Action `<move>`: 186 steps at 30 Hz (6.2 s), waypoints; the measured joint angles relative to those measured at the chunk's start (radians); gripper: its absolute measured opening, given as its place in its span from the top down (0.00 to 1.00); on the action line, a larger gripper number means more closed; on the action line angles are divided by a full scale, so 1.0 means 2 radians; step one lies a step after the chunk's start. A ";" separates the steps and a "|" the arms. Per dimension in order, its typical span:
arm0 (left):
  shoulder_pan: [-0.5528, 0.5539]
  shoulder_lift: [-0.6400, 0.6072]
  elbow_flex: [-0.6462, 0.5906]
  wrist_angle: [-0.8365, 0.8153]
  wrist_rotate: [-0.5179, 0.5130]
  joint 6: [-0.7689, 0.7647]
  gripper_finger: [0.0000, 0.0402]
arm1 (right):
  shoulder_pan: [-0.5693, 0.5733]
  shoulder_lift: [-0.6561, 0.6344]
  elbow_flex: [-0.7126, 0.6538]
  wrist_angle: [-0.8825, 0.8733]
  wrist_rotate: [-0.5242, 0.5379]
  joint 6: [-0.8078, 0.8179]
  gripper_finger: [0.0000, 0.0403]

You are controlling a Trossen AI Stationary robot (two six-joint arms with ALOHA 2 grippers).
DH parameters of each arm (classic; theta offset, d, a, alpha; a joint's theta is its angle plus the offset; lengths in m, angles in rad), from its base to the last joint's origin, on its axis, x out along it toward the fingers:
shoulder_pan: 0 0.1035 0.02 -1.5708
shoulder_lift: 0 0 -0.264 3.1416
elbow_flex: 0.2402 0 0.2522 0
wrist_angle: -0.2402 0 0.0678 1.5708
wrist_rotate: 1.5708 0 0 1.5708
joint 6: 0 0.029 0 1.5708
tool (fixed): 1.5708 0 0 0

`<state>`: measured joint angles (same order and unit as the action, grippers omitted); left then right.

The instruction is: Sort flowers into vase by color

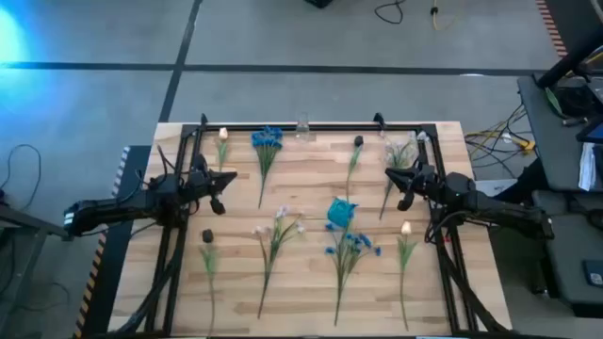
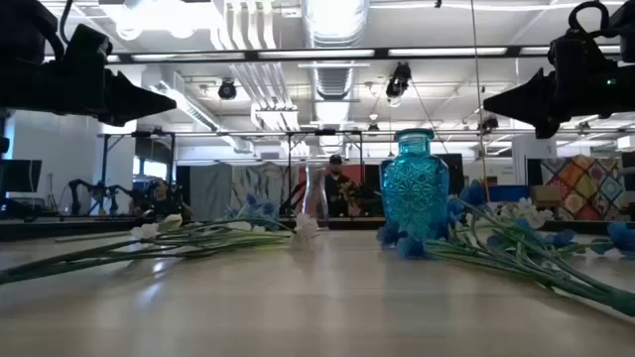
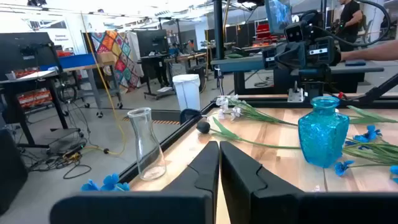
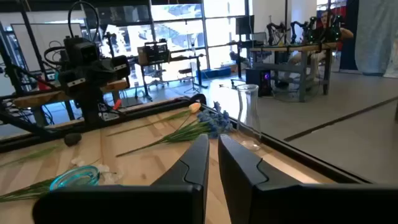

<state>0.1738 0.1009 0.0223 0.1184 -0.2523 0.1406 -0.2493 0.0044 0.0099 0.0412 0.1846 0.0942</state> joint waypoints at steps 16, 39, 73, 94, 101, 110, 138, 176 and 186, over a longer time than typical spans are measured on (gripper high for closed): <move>0.000 0.000 0.000 0.000 0.000 0.000 1.00 | 0.000 0.000 0.000 0.000 0.000 0.000 0.93; 0.000 0.000 0.000 0.000 0.000 0.000 1.00 | 0.000 0.000 0.000 0.000 0.000 0.000 0.93; 0.000 0.000 0.000 0.000 0.000 0.000 1.00 | 0.000 0.000 0.000 0.000 0.000 0.000 0.93; 0.000 0.000 0.000 0.000 0.000 0.016 1.00 | 0.000 0.000 0.000 0.001 0.000 0.002 0.93; 0.000 0.000 0.000 0.000 0.000 0.014 1.00 | 0.000 0.009 0.000 0.021 0.015 0.038 0.93; 0.000 0.000 0.000 0.011 0.000 0.013 1.00 | 0.000 0.117 0.000 0.044 0.054 0.105 0.93; 0.000 -0.001 0.000 0.003 0.053 -0.066 1.00 | -0.002 0.498 0.193 0.055 0.157 0.223 0.73; 0.000 0.000 0.000 -0.006 0.078 -0.086 1.00 | -0.174 0.829 0.492 -0.159 -0.015 0.288 0.95; 0.000 0.000 0.000 0.006 0.077 -0.070 1.00 | -0.170 0.757 0.519 -0.009 -0.023 0.169 0.97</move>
<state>0.1738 0.1005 0.0219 0.1306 -0.0975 0.0005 -0.5902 1.5183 1.0480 0.0224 0.1381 0.4316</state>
